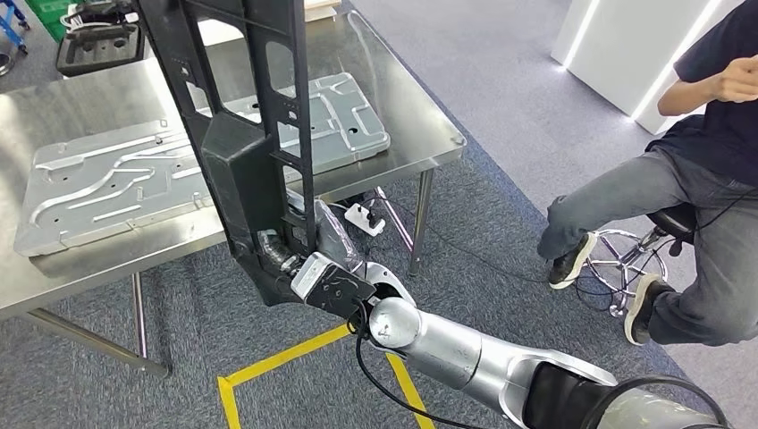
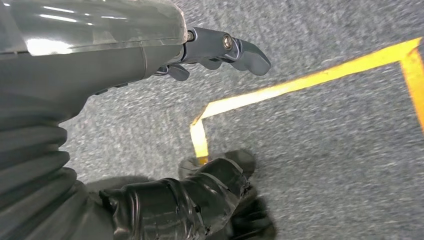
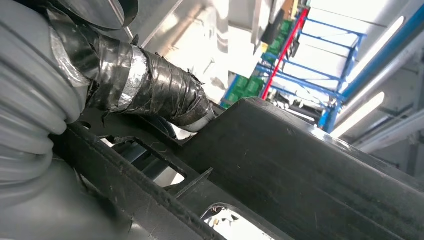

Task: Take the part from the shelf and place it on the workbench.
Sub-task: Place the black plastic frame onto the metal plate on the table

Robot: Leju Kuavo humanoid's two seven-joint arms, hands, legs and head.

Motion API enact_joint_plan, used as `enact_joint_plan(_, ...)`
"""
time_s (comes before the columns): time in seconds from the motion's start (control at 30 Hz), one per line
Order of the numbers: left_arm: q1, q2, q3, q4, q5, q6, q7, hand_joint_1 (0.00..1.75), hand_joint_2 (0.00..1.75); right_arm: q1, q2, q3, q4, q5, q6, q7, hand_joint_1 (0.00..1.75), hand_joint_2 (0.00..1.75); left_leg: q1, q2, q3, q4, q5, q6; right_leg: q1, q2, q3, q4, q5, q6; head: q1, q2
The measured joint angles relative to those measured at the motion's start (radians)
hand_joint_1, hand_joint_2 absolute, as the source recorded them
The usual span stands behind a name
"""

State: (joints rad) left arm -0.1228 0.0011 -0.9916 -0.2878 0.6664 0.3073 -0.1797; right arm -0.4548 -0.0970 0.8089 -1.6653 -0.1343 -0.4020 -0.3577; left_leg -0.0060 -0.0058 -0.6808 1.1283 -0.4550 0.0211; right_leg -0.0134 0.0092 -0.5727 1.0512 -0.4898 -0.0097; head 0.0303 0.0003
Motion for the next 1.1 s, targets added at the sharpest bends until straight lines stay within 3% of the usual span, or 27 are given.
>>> enact_joint_plan(0.07,-0.002,0.003,-0.001,0.001,0.001,0.001,0.0,0.0,1.75,0.001,0.0,-0.002,-0.003,0.0,0.001,0.001,1.75,1.75,-0.014,0.002,0.029,-0.08,0.02,0.014,-0.001,0.0,0.01,-0.006,-0.008,0.006,0.0,0.0)
enact_joint_plan(0.13,-0.002,0.005,-0.002,0.001,0.002,0.001,0.0,0.0,1.75,0.004,-0.001,-0.004,-0.005,0.0,0.001,0.001,1.75,1.75,-0.02,0.001,0.041,-0.097,0.012,0.022,-0.002,0.0,0.015,-0.014,-0.013,0.017,0.0,0.0)
enact_joint_plan(0.23,0.0,0.003,-0.004,0.001,0.002,0.002,0.001,0.0,1.75,0.006,-0.002,-0.008,-0.01,0.0,0.001,0.001,1.75,1.75,-0.01,0.002,0.07,-0.128,0.036,0.028,0.0,-0.001,0.007,0.022,-0.037,0.03,0.001,0.0)
enact_joint_plan(0.33,-0.004,0.002,-0.012,0.001,0.003,0.004,0.003,0.0,1.75,0.008,-0.003,-0.01,-0.013,0.0,0.001,0.001,1.75,1.75,-0.008,0.003,0.084,-0.135,0.03,0.036,0.001,-0.002,-0.095,0.195,-0.105,0.036,0.001,0.0)
enact_joint_plan(0.37,-0.004,0.002,-0.015,0.001,0.003,0.004,0.003,0.0,1.75,0.011,-0.004,-0.01,-0.014,0.0,0.001,0.001,1.75,1.75,-0.008,0.002,0.086,-0.133,0.025,0.036,0.0,-0.002,-0.128,0.24,-0.111,0.039,0.001,0.0)
enact_joint_plan(0.4,-0.003,0.002,-0.016,0.001,0.003,0.004,0.003,0.0,1.75,0.014,-0.005,-0.01,-0.014,0.0,0.001,0.001,1.75,1.75,-0.007,0.001,0.09,-0.13,0.018,0.035,-0.001,-0.003,-0.146,0.251,-0.098,0.042,0.001,0.0)
enact_joint_plan(0.43,-0.002,0.002,-0.017,0.001,0.003,0.003,0.003,0.0,1.75,0.015,-0.006,-0.01,-0.014,0.0,0.001,0.001,1.75,1.75,-0.005,0.0,0.094,-0.126,0.011,0.033,-0.003,-0.003,-0.146,0.227,-0.067,0.045,0.001,0.0)
enact_joint_plan(0.5,0.0,0.001,-0.017,0.001,0.003,0.003,0.004,0.0,1.75,0.016,-0.007,-0.01,-0.014,0.0,0.001,0.001,1.75,1.75,-0.001,-0.002,0.104,-0.111,-0.01,0.024,-0.009,-0.003,-0.106,0.11,0.012,0.051,0.001,0.0)
enact_joint_plan(0.57,-0.003,0.001,-0.017,0.002,0.003,0.003,0.005,0.0,1.75,0.017,-0.008,-0.01,-0.017,0.0,0.001,0.002,1.75,1.75,-0.003,-0.005,0.104,-0.092,-0.031,0.013,-0.01,-0.001,-0.071,0.027,0.043,0.046,0.001,0.0)
enact_joint_plan(0.73,-0.004,0.001,-0.018,0.002,0.003,0.005,0.006,0.0,1.75,0.02,-0.01,-0.014,-0.023,0.0,0.002,0.002,1.75,1.75,-0.002,-0.005,0.095,-0.058,-0.062,-0.008,-0.011,0.001,-0.052,0.013,0.025,0.013,0.0,0.0)
enact_joint_plan(0.8,-0.005,0.002,-0.018,0.002,0.003,0.006,0.006,0.0,1.75,0.019,-0.01,-0.016,-0.025,0.0,0.003,0.002,1.75,1.75,0.002,-0.002,0.041,0.047,-0.101,-0.018,-0.011,-0.001,-0.038,0.011,0.016,0.004,0.0,0.0)
enact_joint_plan(0.87,-0.003,0.001,-0.018,0.002,0.003,0.005,0.007,0.0,1.75,0.02,-0.01,-0.017,-0.027,0.0,0.006,0.002,1.75,1.75,0.007,-0.001,-0.04,0.171,-0.131,-0.024,-0.009,-0.002,-0.026,0.011,0.004,0.001,0.0,0.0)
enact_joint_plan(0.9,-0.002,0.001,-0.018,0.002,0.003,0.005,0.007,0.0,1.75,0.02,-0.01,-0.017,-0.027,0.0,0.007,0.002,1.75,1.75,0.008,-0.001,-0.067,0.197,-0.122,-0.023,-0.008,-0.001,-0.018,0.011,-0.003,0.001,0.0,0.0)
enact_joint_plan(0.93,-0.001,0.0,-0.018,0.002,0.003,0.003,0.008,0.0,1.75,0.021,-0.01,-0.017,-0.027,0.0,0.008,0.002,1.75,1.75,0.008,-0.001,-0.074,0.184,-0.093,-0.02,-0.007,0.0,-0.009,0.011,-0.01,0.001,0.0,0.0)
enact_joint_plan(1.0,-0.001,0.001,-0.018,0.002,0.002,0.001,0.01,0.0,1.75,0.02,-0.01,-0.017,-0.027,0.0,0.011,0.002,1.75,1.75,0.006,-0.001,-0.043,0.069,-0.002,-0.011,-0.006,0.002,0.017,0.009,-0.028,0.004,0.0,0.0)
enact_joint_plan(1.03,-0.001,0.001,-0.018,0.002,0.002,0.0,0.011,0.0,1.75,0.019,-0.01,-0.018,-0.027,0.0,0.012,0.002,1.75,1.75,0.002,-0.001,-0.018,0.012,0.03,-0.006,-0.005,0.002,0.028,0.006,-0.036,0.007,0.0,0.0)
enact_joint_plan(1.1,-0.004,0.002,-0.019,0.002,0.002,-0.001,0.013,0.0,1.75,0.017,-0.01,-0.019,-0.027,-0.001,0.014,0.002,1.75,1.75,-0.008,0.0,0.02,-0.065,0.044,0.003,-0.006,0.002,0.044,-0.007,-0.045,0.016,-0.001,0.0)
